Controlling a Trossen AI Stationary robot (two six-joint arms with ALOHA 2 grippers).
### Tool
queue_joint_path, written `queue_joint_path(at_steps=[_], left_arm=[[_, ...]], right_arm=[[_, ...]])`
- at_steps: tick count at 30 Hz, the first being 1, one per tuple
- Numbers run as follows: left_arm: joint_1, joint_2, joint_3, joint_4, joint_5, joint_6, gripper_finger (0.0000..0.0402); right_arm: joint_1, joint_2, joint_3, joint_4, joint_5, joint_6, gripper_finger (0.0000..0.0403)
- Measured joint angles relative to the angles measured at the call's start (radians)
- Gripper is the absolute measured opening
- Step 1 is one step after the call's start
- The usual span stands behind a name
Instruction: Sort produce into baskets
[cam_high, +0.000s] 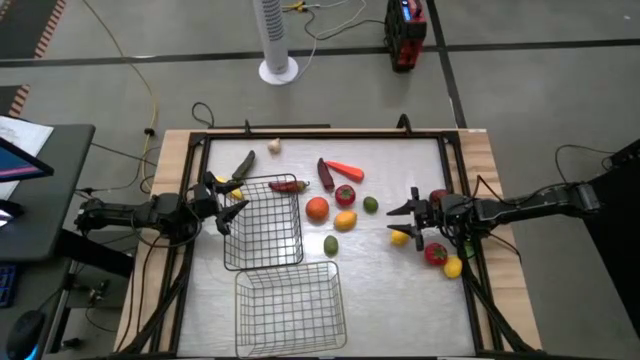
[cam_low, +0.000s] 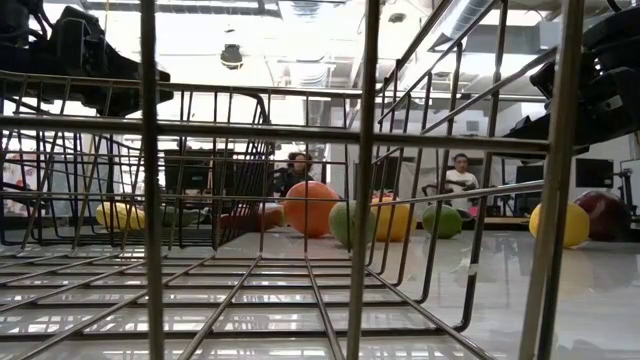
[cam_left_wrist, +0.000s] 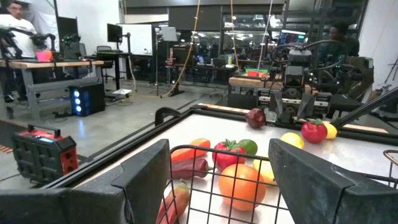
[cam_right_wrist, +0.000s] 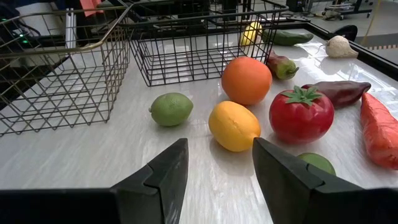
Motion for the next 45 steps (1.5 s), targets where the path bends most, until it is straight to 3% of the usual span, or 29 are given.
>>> queue_joint_path(at_steps=[18, 28, 34, 39, 45], left_arm=[[0.000, 0.000, 0.000, 0.000, 0.000, -0.005, 0.0263], [0.000, 0.000, 0.000, 0.032, -0.003, -0.397, 0.0263], [0.000, 0.000, 0.000, 0.045, -0.039, -0.439, 0.0263], [0.000, 0.000, 0.000, 0.016, -0.111, -0.519, 0.0263], [0.000, 0.001, 0.000, 0.003, -0.156, -0.526, 0.0263]], right_arm=[[0.000, 0.000, 0.000, 0.000, 0.000, 0.000, 0.0207], [-0.002, 0.000, 0.007, 0.000, 0.000, 0.000, 0.0207], [-0.002, 0.000, 0.015, 0.077, 0.000, 0.011, 0.0207], [0.000, 0.000, 0.016, 0.100, 0.000, 0.163, 0.0207], [0.001, 0.000, 0.016, 0.100, 0.000, 0.193, 0.0207]])
